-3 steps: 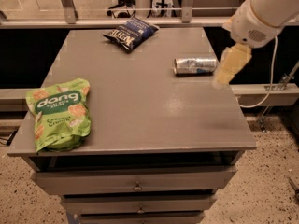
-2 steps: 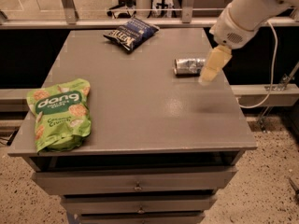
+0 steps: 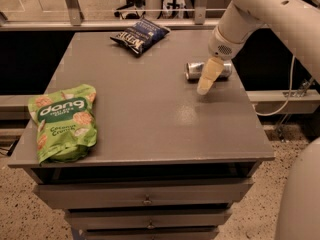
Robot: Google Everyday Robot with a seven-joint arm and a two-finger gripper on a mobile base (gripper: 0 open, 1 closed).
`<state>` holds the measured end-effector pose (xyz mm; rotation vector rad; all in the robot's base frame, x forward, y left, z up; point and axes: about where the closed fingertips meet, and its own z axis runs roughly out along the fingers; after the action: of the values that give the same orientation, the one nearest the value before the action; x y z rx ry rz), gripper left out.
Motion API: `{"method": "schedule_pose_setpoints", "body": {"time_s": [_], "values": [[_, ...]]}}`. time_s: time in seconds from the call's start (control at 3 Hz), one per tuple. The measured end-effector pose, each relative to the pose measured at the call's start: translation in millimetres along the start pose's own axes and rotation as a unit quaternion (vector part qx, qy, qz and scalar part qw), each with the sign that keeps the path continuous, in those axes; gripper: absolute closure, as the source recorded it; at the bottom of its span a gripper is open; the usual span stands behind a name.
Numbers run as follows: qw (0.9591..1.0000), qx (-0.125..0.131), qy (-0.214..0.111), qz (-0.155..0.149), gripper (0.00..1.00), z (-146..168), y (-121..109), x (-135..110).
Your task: Move redbull can near blue chip bag
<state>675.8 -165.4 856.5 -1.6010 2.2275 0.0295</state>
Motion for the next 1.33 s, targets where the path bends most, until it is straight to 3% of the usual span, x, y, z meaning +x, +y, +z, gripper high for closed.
{"method": "schedule_pose_setpoints", "body": {"time_s": [0.33, 0.67, 1.33], "values": [[0.9999, -0.007, 0.008, 0.005, 0.16, 15, -7, 1], [0.9999, -0.009, 0.011, 0.006, 0.39, 19, -12, 0], [0.9999, 0.009, -0.013, 0.0, 0.99, -15, -33, -21]]}}
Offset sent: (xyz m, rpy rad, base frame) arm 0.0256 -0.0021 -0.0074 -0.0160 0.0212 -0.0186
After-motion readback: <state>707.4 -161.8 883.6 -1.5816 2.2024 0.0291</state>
